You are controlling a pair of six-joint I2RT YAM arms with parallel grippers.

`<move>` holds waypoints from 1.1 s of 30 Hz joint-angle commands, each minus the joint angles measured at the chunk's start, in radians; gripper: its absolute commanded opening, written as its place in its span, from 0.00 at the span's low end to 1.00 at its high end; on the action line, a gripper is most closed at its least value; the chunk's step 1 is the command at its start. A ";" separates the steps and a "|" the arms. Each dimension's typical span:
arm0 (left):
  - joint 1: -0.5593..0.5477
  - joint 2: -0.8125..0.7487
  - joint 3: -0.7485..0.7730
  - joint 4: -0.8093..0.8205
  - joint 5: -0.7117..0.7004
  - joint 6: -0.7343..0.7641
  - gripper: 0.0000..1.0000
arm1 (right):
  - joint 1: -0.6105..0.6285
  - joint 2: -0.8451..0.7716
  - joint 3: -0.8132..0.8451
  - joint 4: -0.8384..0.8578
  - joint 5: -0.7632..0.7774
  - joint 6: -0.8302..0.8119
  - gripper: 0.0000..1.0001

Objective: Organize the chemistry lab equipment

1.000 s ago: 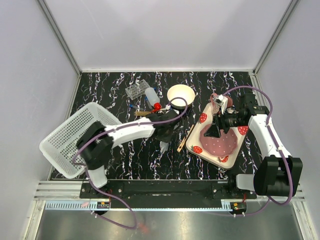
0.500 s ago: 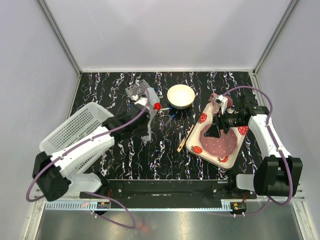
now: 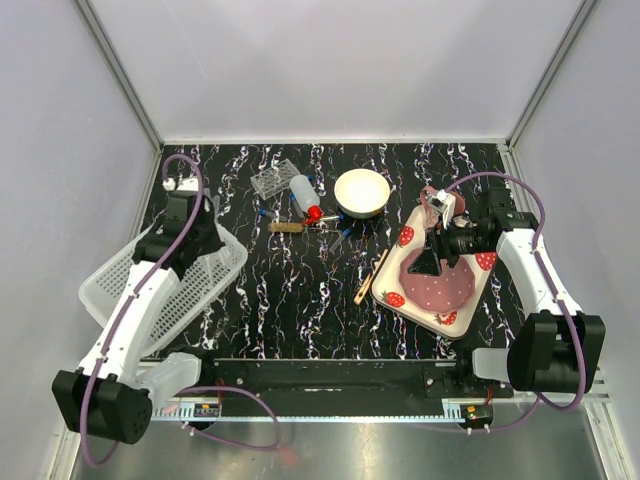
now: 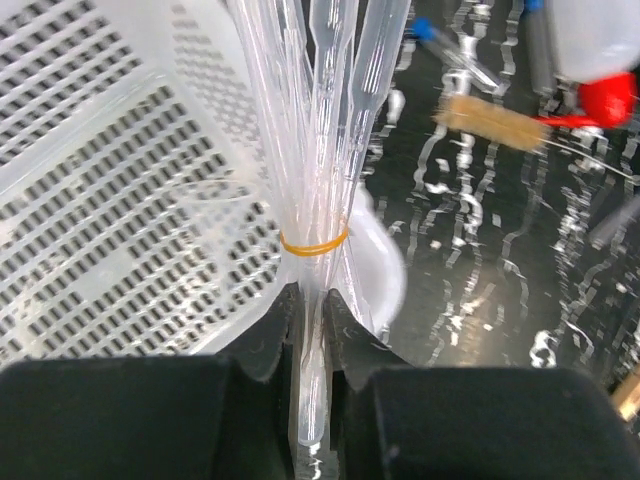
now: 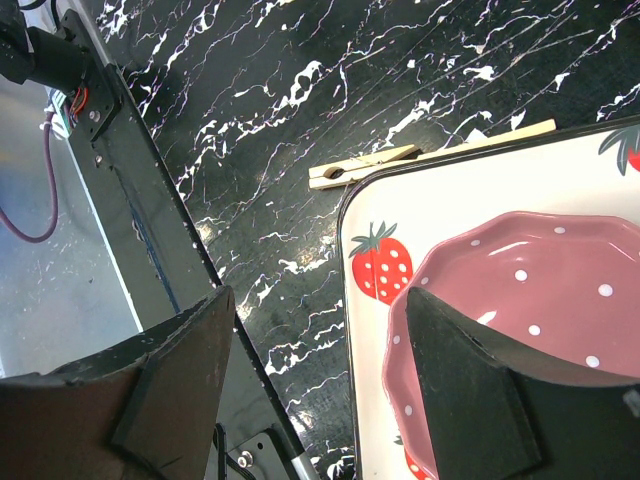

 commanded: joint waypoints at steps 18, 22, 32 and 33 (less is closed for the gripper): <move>0.361 0.033 -0.111 0.018 -0.021 -0.002 0.98 | -0.006 -0.016 0.012 -0.018 0.017 -0.084 0.76; 0.361 -0.022 -0.128 0.050 0.057 0.033 0.99 | 0.001 0.066 0.124 -0.258 0.025 -0.367 0.77; 0.359 -0.161 -0.213 0.125 0.327 0.097 0.99 | 0.095 0.268 0.419 -0.660 0.181 -0.829 1.00; 0.359 -0.166 -0.215 0.133 0.335 0.100 0.99 | 0.104 0.271 0.433 -0.657 0.215 -0.838 1.00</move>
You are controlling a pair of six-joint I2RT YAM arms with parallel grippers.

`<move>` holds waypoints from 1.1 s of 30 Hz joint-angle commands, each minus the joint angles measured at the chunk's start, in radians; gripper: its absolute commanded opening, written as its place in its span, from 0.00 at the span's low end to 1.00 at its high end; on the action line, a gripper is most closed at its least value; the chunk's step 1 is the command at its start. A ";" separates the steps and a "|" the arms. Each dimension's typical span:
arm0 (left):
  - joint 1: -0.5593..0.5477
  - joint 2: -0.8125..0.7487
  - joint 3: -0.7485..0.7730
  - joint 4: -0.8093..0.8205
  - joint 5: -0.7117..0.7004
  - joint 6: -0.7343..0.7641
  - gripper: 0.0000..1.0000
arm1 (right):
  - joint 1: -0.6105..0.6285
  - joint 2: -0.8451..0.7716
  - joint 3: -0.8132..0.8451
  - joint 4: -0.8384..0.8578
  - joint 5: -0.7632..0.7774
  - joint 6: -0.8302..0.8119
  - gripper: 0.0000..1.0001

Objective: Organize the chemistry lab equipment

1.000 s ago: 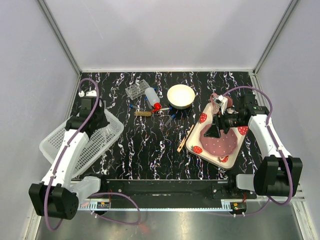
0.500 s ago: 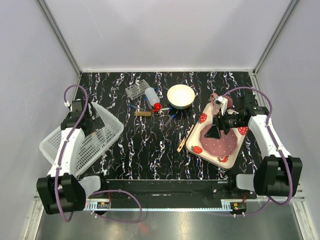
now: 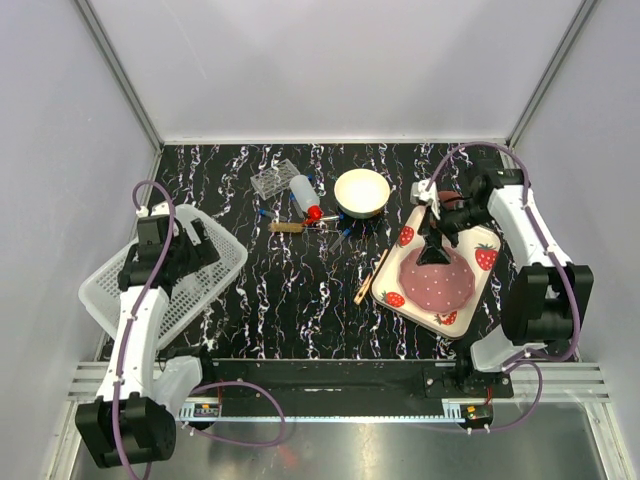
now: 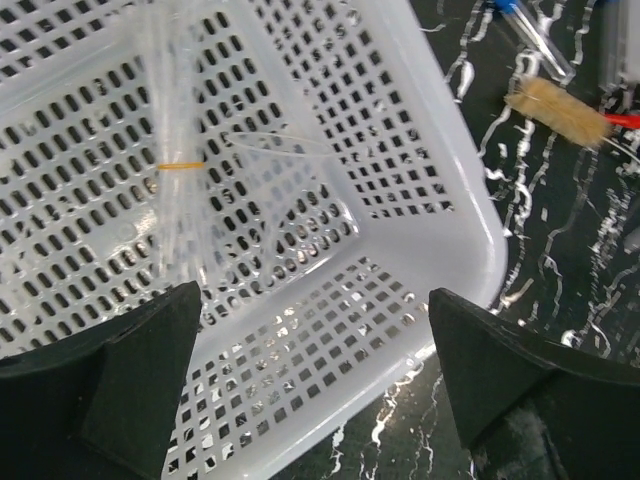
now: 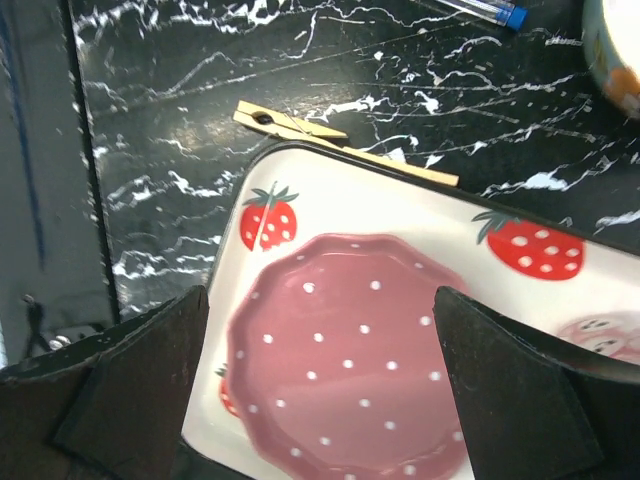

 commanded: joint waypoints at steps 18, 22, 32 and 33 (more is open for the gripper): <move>0.000 -0.108 -0.032 0.130 0.220 0.033 0.99 | 0.542 0.189 0.276 -0.160 0.379 -0.138 1.00; 0.000 -0.122 -0.032 0.131 0.208 0.033 0.99 | 0.660 0.198 0.239 -0.100 0.448 -0.152 1.00; 0.000 -0.135 -0.033 0.133 0.196 0.031 0.99 | 0.763 0.247 0.201 0.033 0.548 -0.075 1.00; -0.001 -0.134 -0.032 0.133 0.191 0.031 0.99 | 0.771 0.248 0.190 0.046 0.554 -0.069 1.00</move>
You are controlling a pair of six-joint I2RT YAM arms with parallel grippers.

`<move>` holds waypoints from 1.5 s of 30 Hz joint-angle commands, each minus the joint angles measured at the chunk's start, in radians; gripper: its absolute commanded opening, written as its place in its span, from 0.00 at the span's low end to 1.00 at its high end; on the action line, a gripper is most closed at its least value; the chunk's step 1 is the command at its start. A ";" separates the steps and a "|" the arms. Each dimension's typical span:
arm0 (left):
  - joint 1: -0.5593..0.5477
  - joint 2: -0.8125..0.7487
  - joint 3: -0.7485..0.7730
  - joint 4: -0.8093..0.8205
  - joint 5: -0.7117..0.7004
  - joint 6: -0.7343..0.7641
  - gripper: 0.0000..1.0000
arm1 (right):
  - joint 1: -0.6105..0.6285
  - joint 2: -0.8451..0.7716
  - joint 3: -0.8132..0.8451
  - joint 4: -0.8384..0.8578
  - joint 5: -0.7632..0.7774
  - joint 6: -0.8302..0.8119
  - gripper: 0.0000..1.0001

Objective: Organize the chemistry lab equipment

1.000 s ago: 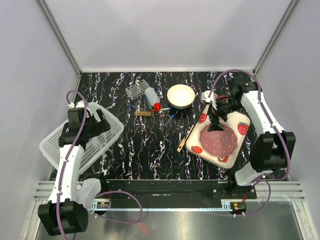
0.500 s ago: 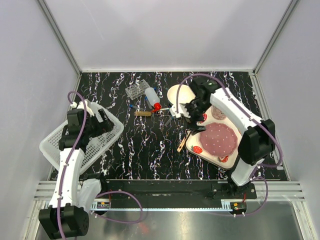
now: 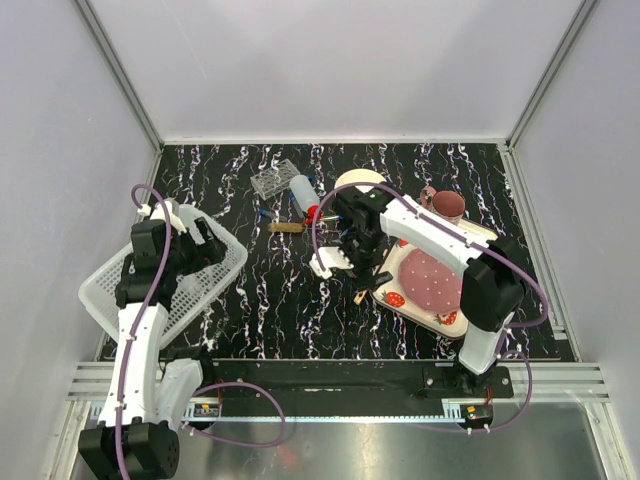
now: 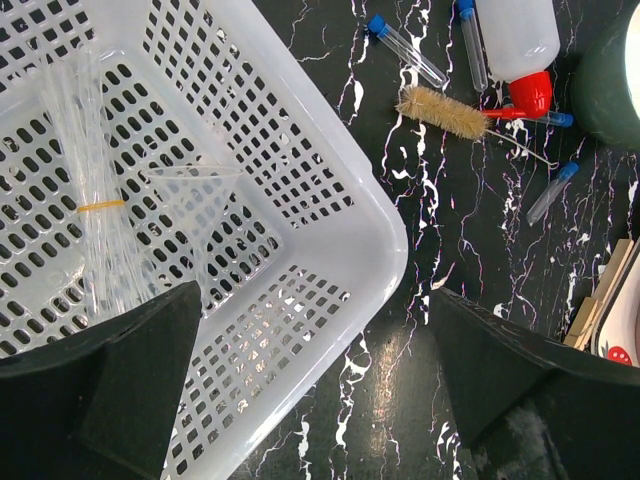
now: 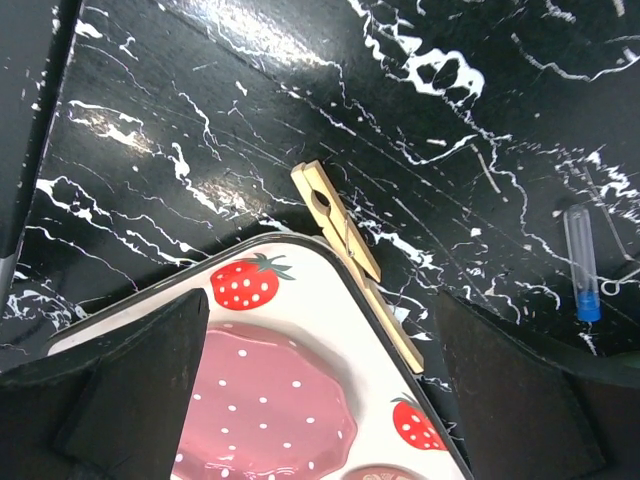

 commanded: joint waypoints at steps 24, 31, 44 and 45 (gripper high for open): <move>0.000 -0.019 0.001 0.059 0.003 0.010 0.99 | 0.164 0.029 -0.407 0.536 0.259 0.096 0.79; -0.001 -0.015 0.001 0.060 0.003 0.010 0.99 | 0.163 0.051 -0.421 0.569 0.268 0.079 0.63; -0.001 -0.012 0.002 0.056 -0.004 0.010 0.99 | 0.163 0.120 -0.331 0.593 0.234 0.102 0.23; 0.000 -0.012 0.002 0.057 -0.004 0.010 0.99 | 0.163 0.129 -0.318 0.598 0.226 0.111 0.21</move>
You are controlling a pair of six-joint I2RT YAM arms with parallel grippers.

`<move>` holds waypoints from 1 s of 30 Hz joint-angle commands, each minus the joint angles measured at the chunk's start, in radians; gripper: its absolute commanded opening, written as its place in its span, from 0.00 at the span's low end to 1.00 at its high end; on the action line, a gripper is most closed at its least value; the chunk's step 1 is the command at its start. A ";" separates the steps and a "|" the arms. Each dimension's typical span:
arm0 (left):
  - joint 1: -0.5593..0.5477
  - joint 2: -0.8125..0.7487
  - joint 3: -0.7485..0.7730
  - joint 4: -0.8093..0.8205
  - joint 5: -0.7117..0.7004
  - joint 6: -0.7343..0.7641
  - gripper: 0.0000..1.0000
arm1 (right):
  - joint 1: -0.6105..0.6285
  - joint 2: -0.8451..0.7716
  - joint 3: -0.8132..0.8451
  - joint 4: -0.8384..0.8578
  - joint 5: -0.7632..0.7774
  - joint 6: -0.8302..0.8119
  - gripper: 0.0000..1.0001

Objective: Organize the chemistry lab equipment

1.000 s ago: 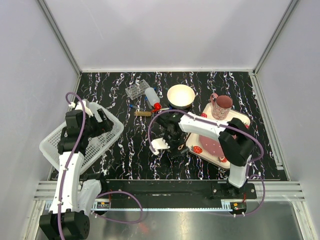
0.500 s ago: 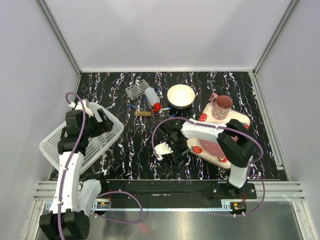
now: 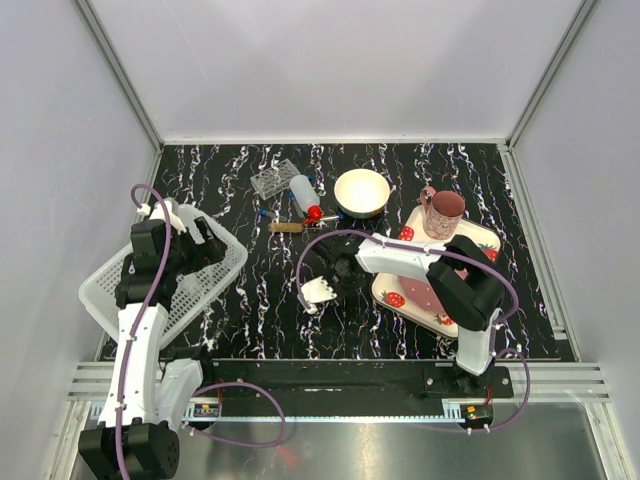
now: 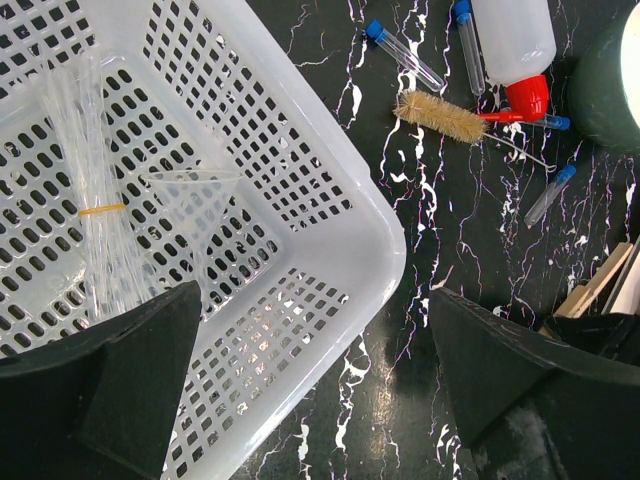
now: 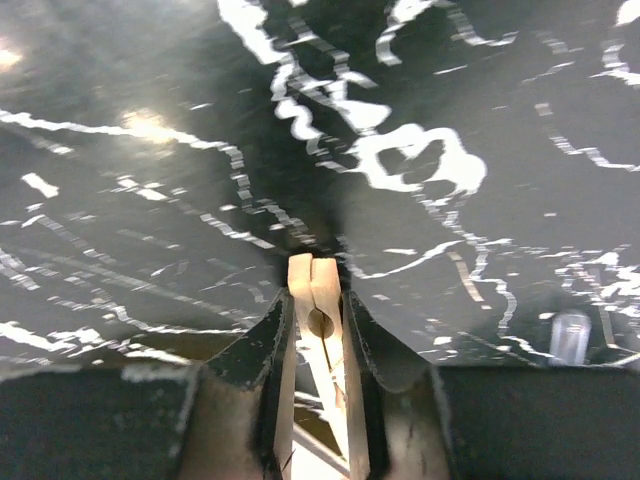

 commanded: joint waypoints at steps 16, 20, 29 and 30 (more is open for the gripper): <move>-0.001 -0.047 0.001 0.069 0.021 0.011 0.99 | 0.005 0.048 0.423 -0.105 -0.288 0.392 0.14; -0.001 -0.060 0.002 0.084 0.084 0.016 0.99 | 0.002 0.004 0.437 -0.101 -0.337 0.497 0.14; 0.001 -0.164 -0.053 0.165 0.344 -0.131 0.99 | -0.098 -0.107 0.422 -0.038 -0.519 0.779 0.14; 0.001 -0.178 -0.057 0.171 0.382 -0.145 0.99 | -0.130 -0.113 0.411 -0.029 -0.541 0.802 0.14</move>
